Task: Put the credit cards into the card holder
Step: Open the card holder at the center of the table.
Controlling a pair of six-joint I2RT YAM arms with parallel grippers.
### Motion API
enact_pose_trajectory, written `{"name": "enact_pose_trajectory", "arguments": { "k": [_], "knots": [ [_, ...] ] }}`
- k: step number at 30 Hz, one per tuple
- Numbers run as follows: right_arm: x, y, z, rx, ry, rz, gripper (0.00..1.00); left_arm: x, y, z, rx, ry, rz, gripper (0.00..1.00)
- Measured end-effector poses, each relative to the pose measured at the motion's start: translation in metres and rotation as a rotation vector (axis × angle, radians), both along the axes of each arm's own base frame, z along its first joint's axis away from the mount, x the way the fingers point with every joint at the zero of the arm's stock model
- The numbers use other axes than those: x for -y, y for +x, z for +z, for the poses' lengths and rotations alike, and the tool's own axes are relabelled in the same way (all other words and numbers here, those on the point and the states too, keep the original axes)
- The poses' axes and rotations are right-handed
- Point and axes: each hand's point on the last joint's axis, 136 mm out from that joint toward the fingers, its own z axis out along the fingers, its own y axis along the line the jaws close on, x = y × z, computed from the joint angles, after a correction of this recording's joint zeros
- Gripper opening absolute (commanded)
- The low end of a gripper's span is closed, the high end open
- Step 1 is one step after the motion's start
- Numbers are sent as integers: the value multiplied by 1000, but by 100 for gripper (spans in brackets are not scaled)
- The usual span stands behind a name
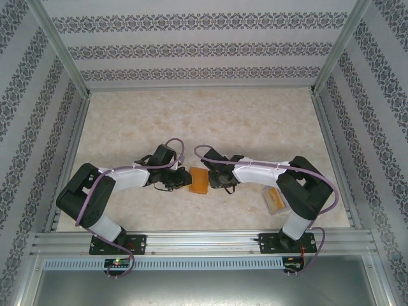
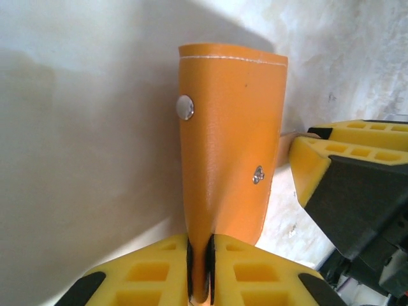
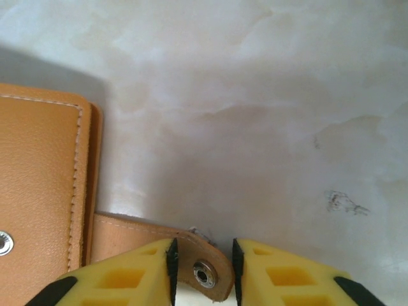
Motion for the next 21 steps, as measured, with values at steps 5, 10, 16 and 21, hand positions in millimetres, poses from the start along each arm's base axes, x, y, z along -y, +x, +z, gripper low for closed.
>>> {"name": "enact_pose_trajectory", "arguments": {
  "k": [5, 10, 16, 21],
  "knots": [
    [-1, 1, 0, -3, 11, 12, 22, -3, -1, -5, -7, 29, -12, 22],
    [-5, 4, 3, 14, 25, 17, 14, -12, -3, -13, -12, 88, -8, 40],
    [-16, 7, 36, 112, 106, 43, 11, -23, 2, 5, 61, 141, 22, 66],
    [-20, 8, 68, 193, 262, 24, 11, -25, 12, 26, 124, 167, 49, 72]
  ]
}}
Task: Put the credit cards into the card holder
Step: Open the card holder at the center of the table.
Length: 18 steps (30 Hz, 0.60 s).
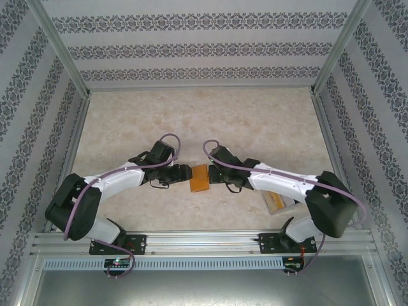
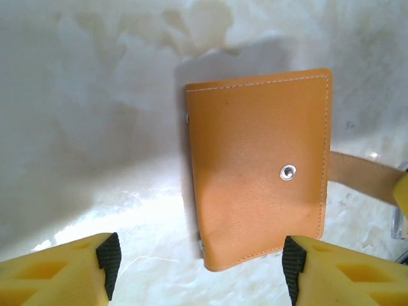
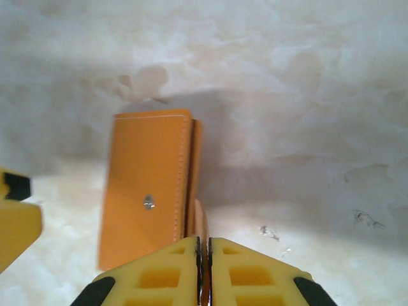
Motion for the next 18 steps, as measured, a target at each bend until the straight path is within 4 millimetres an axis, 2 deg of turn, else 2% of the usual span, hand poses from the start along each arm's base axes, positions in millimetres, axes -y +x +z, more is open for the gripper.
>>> {"name": "enact_pose_trajectory", "arguments": {
  "k": [6, 15, 16, 17, 18],
  "knots": [
    [0, 3, 12, 0, 144, -17, 12, 15, 10, 17, 31, -33, -25, 74],
    [-11, -1, 15, -41, 283, -11, 12, 32, 9, 10, -14, -69, -70, 76],
    [-14, -1, 18, -42, 299, -7, 12, 32, 10, 10, -16, -69, -71, 85],
    [-17, 0, 20, -40, 314, -2, 12, 33, 10, 9, -18, -69, -71, 88],
    [-19, 0, 22, -39, 326, 1, 12, 33, 10, 9, -20, -71, -68, 88]
  ]
}}
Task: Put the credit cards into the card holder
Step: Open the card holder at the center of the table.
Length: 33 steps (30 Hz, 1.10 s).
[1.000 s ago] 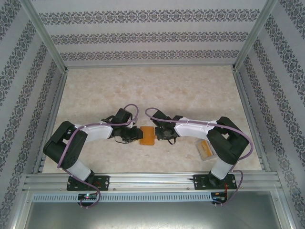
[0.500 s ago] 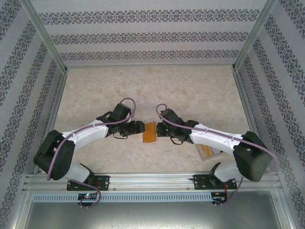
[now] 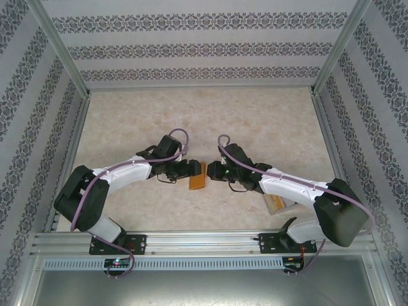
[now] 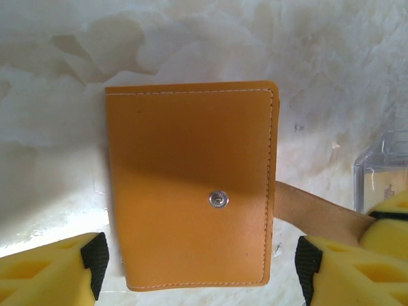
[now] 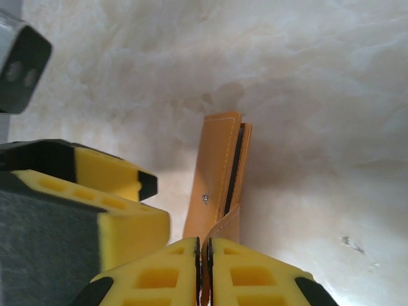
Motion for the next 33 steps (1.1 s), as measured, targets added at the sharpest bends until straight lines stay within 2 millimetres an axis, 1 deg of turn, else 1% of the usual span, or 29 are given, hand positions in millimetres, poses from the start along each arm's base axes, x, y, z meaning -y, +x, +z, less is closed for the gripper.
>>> {"name": "enact_pose_trajectory", "arguments": {
  "k": [2, 7, 13, 17, 22, 24, 26, 29, 33],
  "knots": [
    [-4, 0, 4, 4, 27, 5, 12, 0, 1, 1, 4, 0, -2, 84],
    [-8, 1, 10, 7, 61, 8, 12, 1, 4, 3, 17, 6, 3, 84],
    [-11, -1, 11, -4, 84, 10, 12, -2, 3, -4, 2, 32, 7, 81],
    [-11, 0, 12, -2, 90, 10, 12, -3, 3, -9, -11, 48, 10, 81],
    [-11, -1, 12, -2, 90, 11, 12, -1, 6, -6, -10, 52, 6, 82],
    [-11, 1, 12, -2, 91, 7, 12, -1, 8, -5, -7, 59, 7, 79],
    [-10, 1, 12, -1, 91, 4, 12, -2, 9, -6, -7, 70, 8, 73],
    [-9, 2, 12, -2, 90, 2, 12, -3, 8, -9, -10, 82, 5, 68],
    [-7, 2, 13, -2, 88, -4, 12, -5, 9, -10, -4, 95, 6, 63]
  ]
}}
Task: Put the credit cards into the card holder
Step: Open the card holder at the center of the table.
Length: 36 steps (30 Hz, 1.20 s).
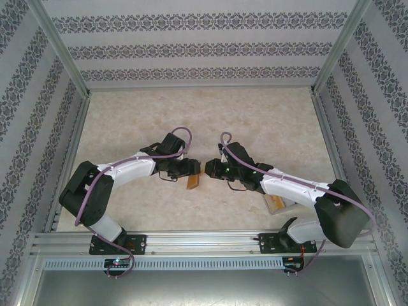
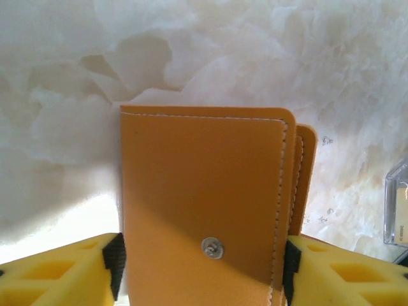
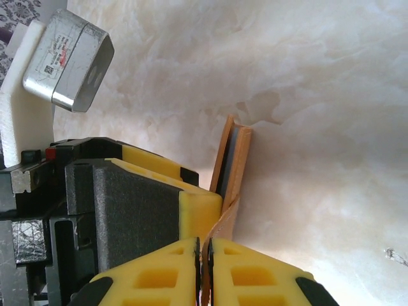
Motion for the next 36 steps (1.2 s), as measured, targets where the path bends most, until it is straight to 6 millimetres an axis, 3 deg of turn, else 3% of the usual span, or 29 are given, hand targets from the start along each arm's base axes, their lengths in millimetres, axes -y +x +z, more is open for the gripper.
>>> {"name": "enact_pose_trajectory", "arguments": {
  "k": [2, 8, 19, 30, 33, 36],
  "knots": [
    [2, -1, -1, -4, -5, -2, 12, -1, 0, 0, 0, 4, 2, 49],
    [13, 2, -10, -27, -34, -33, 11, -3, 0, 5, 15, 9, 1, 49],
    [17, 3, -12, -36, -40, -45, 10, -8, -1, 9, 24, 29, 13, 47],
    [18, 2, -18, -53, -55, -45, 10, -8, -2, 9, 23, 30, 13, 53],
    [18, 2, -19, -54, -56, -45, 10, -8, -2, 9, 22, 31, 12, 49],
    [18, 2, -19, -55, -57, -45, 10, -8, -2, 9, 21, 28, 9, 38]
  ]
}}
